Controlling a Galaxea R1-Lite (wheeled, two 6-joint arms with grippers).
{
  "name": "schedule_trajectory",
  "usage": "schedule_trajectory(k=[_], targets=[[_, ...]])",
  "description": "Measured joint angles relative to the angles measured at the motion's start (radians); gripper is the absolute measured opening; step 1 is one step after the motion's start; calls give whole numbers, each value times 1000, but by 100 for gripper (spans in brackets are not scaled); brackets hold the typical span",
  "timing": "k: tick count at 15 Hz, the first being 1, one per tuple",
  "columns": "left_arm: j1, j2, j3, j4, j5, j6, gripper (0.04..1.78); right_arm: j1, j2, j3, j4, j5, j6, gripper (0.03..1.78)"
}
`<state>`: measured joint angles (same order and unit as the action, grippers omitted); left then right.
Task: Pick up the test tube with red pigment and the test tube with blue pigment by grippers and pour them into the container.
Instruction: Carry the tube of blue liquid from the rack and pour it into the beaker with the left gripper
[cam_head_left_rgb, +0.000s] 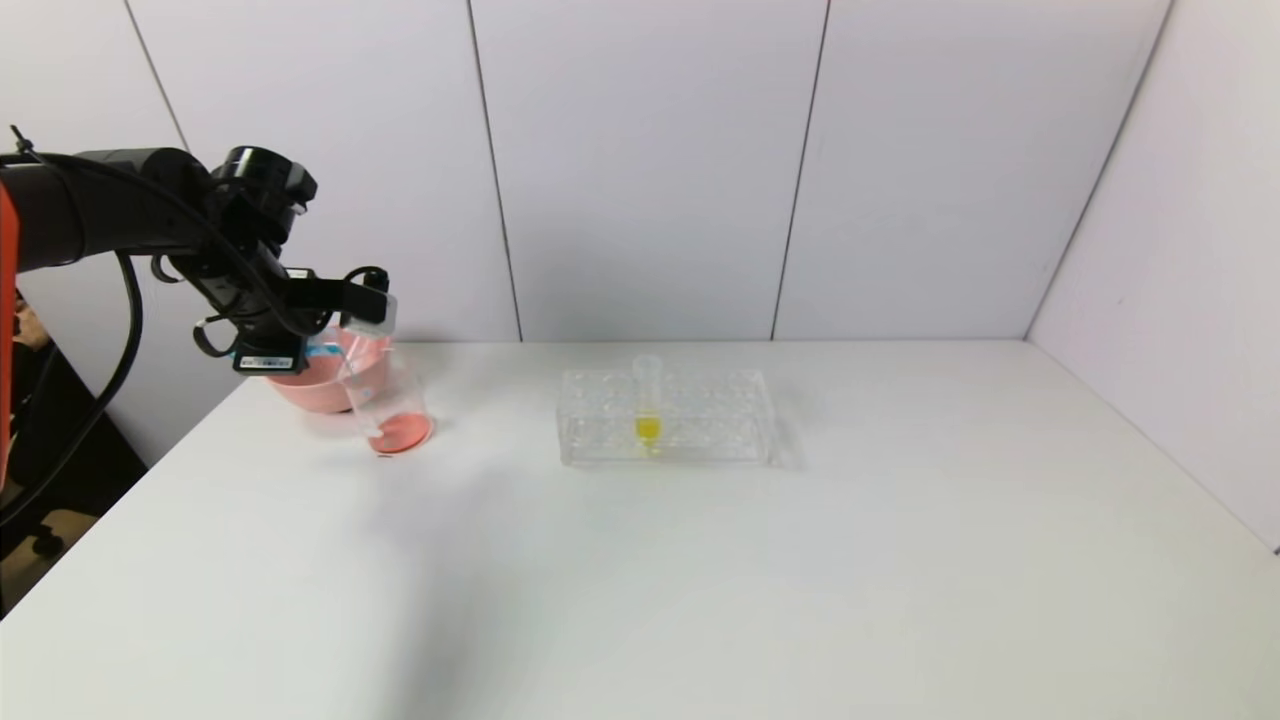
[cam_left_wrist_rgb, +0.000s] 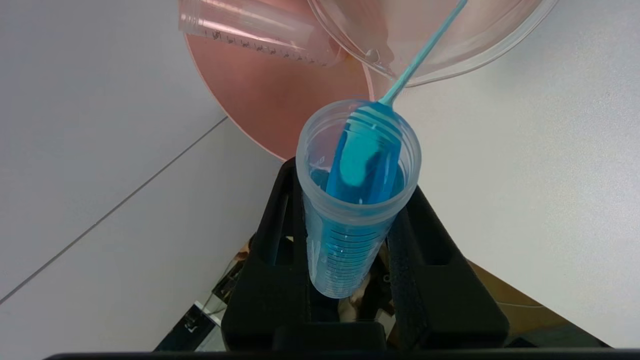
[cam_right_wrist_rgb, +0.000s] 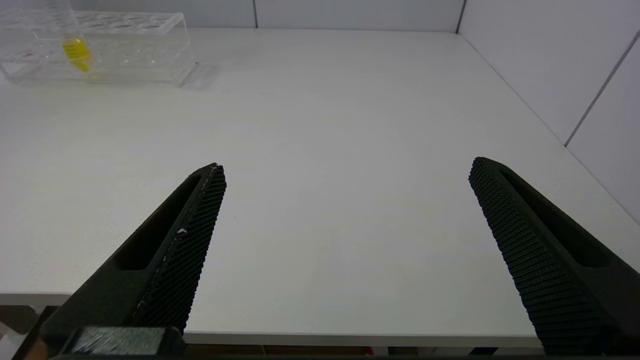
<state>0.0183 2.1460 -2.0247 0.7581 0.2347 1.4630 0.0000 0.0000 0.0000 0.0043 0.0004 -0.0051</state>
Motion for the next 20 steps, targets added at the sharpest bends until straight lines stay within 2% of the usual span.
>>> schedule_trajectory(k=[14,20], targets=[[-17,3,-3,-2,21,0,46,0,0,0,0,0,0,177],[-32,7,-3,-13,72,6,46,0,0,0,0,0,0,178]])
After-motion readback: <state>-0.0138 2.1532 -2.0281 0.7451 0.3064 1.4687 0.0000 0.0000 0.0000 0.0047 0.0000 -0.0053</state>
